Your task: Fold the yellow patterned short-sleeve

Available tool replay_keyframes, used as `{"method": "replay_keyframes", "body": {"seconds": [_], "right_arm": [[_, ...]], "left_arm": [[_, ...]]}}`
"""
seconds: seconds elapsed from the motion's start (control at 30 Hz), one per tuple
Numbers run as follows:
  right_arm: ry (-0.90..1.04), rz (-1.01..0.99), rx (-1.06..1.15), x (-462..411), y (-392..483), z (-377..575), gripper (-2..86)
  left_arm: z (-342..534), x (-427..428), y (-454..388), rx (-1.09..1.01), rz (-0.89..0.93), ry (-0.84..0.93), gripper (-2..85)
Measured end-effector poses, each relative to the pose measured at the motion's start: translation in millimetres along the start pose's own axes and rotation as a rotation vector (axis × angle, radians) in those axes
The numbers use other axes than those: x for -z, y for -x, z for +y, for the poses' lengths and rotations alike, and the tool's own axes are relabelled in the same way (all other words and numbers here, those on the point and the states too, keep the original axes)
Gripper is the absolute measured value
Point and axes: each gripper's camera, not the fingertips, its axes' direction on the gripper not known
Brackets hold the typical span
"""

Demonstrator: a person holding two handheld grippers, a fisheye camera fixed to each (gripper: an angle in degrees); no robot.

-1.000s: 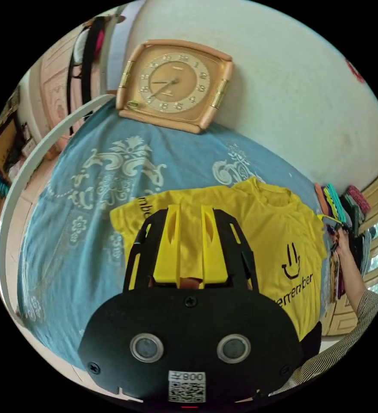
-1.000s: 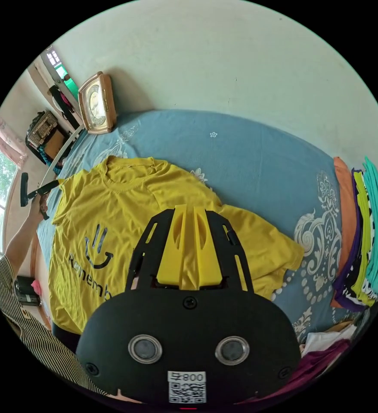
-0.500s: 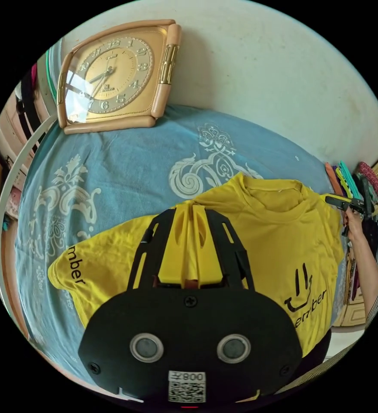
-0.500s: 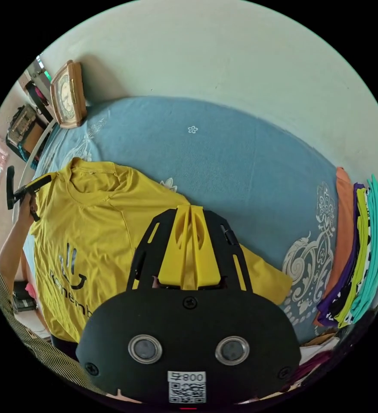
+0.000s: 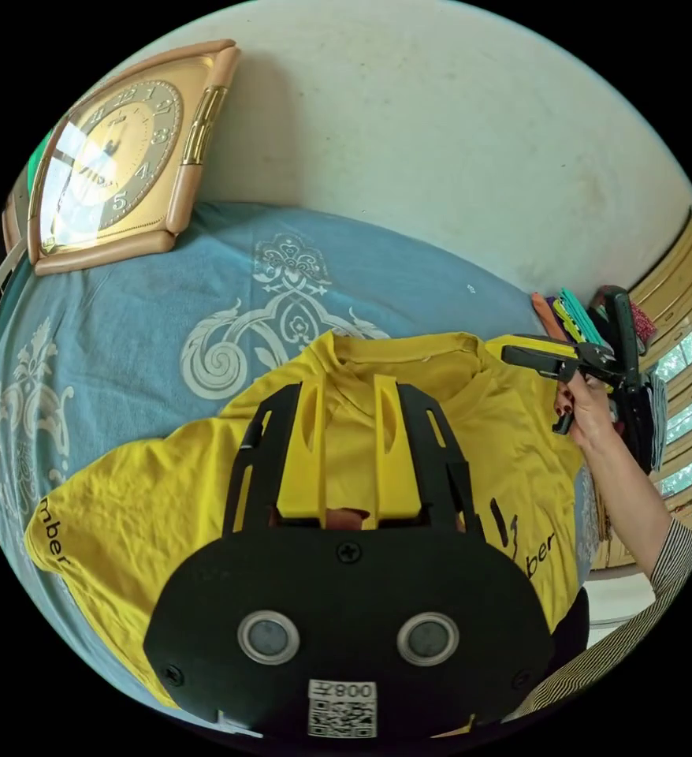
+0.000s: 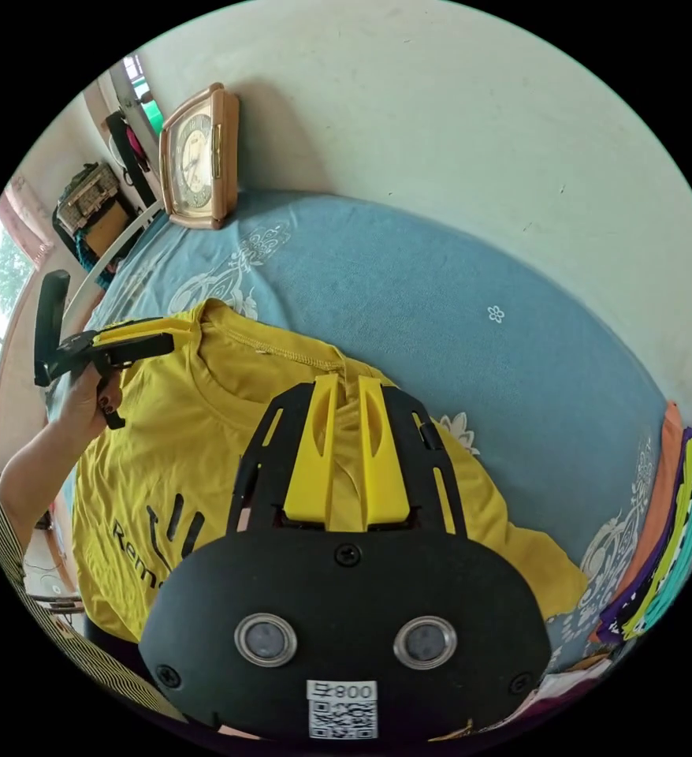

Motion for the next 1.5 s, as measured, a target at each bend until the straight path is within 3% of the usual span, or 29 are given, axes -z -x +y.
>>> {"method": "replay_keyframes", "body": {"seconds": [0.23,0.43,0.63,0.87,1.07,1.27,1.5], "right_arm": [[0.039,0.116,0.023,-12.5,-0.3,5.1,1.3],[-0.115,-0.123,-0.141,19.0,-42.0,11.8,0.7],[0.03,-0.169,-0.217,-10.0,-64.9,26.9,1.1],[-0.16,-0.142,-0.224,74.3,-123.1,135.9,3.1],[-0.06,0.077,-0.442,104.7,-198.9,264.6,5.5],[-0.051,0.01,-0.608,84.8,-237.4,310.7,6.0],[-0.019,0.012,-0.596,73.1,-247.5,321.7,1.0]], "left_arm": [[0.5,-5.3,-4.6,0.039,-0.043,-0.04,16.2],[-1.8,2.9,-7.4,0.073,0.009,-0.12,16.0],[3.2,-23.5,-8.6,0.089,-0.037,-0.018,15.7],[54.8,19.1,-8.3,0.032,0.131,-0.154,15.2],[108.1,23.1,-24.5,-0.043,0.213,-0.058,14.5],[131.7,3.6,-68.2,-0.12,0.267,0.036,13.4],[156.6,-9.3,-102.2,-0.147,0.303,0.074,11.5]]}}
